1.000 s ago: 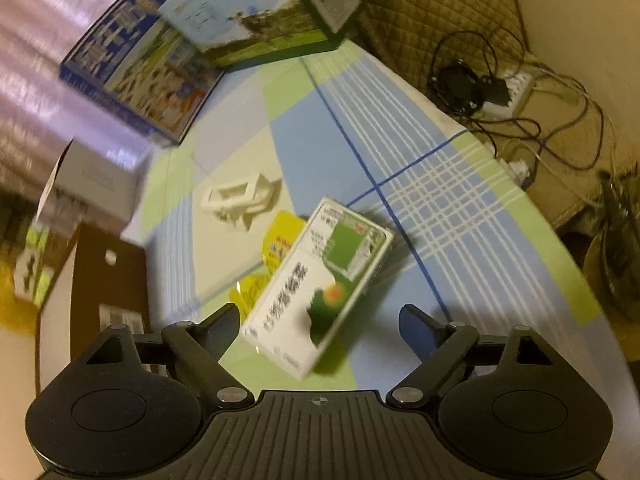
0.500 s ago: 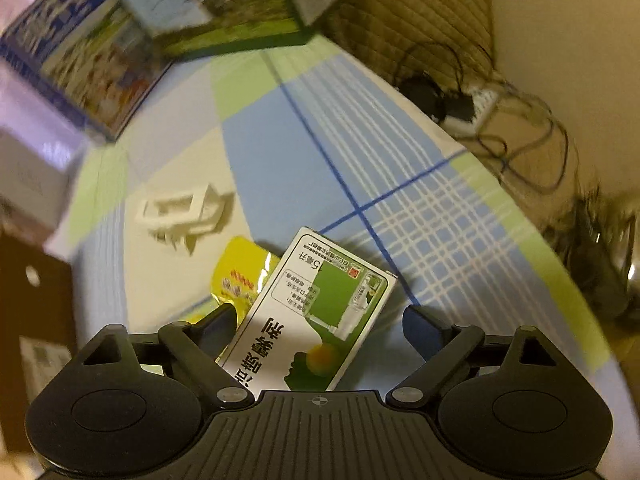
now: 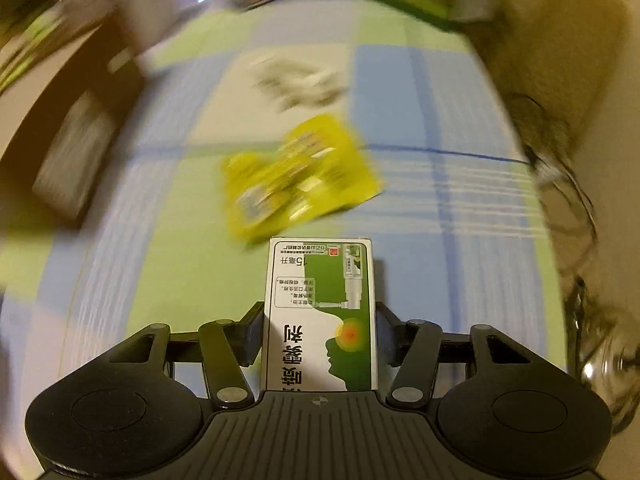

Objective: Organize objects
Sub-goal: 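Move the held cloth and green medicine box over the open brown box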

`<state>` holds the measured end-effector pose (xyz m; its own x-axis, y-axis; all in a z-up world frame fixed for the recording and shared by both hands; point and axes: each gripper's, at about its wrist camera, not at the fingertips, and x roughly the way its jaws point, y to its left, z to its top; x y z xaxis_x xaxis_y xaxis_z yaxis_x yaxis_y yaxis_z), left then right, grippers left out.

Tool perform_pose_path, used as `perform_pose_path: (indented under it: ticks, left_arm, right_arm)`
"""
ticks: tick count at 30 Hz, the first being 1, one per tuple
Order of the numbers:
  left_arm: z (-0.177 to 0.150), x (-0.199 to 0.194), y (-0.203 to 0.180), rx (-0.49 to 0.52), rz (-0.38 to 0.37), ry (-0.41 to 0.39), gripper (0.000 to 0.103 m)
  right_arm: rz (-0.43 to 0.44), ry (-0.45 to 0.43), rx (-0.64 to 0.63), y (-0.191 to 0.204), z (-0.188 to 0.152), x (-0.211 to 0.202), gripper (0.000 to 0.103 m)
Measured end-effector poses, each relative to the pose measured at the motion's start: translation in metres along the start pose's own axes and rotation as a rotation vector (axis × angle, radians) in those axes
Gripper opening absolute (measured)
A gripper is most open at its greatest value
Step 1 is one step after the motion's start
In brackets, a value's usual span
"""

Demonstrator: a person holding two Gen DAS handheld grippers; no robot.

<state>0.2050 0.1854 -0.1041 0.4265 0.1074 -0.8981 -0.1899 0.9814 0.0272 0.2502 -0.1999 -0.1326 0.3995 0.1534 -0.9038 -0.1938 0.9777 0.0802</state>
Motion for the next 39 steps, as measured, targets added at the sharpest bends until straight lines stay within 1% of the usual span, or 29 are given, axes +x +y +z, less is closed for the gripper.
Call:
perform_pose_path:
  ticks: [3,5,9,12,16,18,21,22,25,34,39]
  left_arm:
    - [-0.001,-0.001,-0.001,0.008,-0.005,0.001,0.041]
    - [-0.003,-0.001,-0.001,0.015,-0.008,0.001,0.041]
    - [-0.005,-0.002,-0.003,0.028,-0.016,0.001,0.041]
    - [-0.006,-0.003,-0.003,0.034,-0.022,0.001,0.041]
    - [-0.008,-0.004,-0.001,0.035,-0.034,0.003,0.041]
    - [-0.011,-0.005,0.000,0.035,-0.040,0.003,0.041]
    - [-0.014,-0.007,0.003,0.032,-0.048,0.005,0.041]
    - [-0.016,-0.008,0.004,0.030,-0.051,0.005,0.041]
    - [-0.019,-0.009,0.006,0.029,-0.058,0.006,0.041]
    - [-0.016,-0.017,0.011,0.035,-0.083,-0.011,0.041]
    - [-0.009,-0.030,0.017,0.029,-0.099,-0.041,0.041]
  right_arm:
    - [0.098,0.011,-0.148,0.031,-0.021,-0.004,0.053]
    - [0.136,0.008,-0.226,0.053,-0.030,-0.003,0.053]
    - [0.124,0.016,-0.331,0.086,-0.038,0.002,0.054]
    - [0.087,0.016,-0.395,0.100,-0.040,0.006,0.056]
    - [0.078,0.027,-0.396,0.097,-0.037,0.009,0.057]
    - [0.062,0.039,-0.377,0.093,-0.036,0.008,0.057]
    - [0.068,0.047,-0.345,0.088,-0.036,0.002,0.057]
    - [0.076,0.046,-0.341,0.088,-0.037,-0.001,0.054]
    - [0.079,0.046,-0.345,0.090,-0.039,-0.004,0.053]
    - [0.158,-0.025,-0.335,0.111,-0.021,-0.031,0.052]
    - [0.239,-0.063,-0.313,0.127,-0.004,-0.050,0.052]
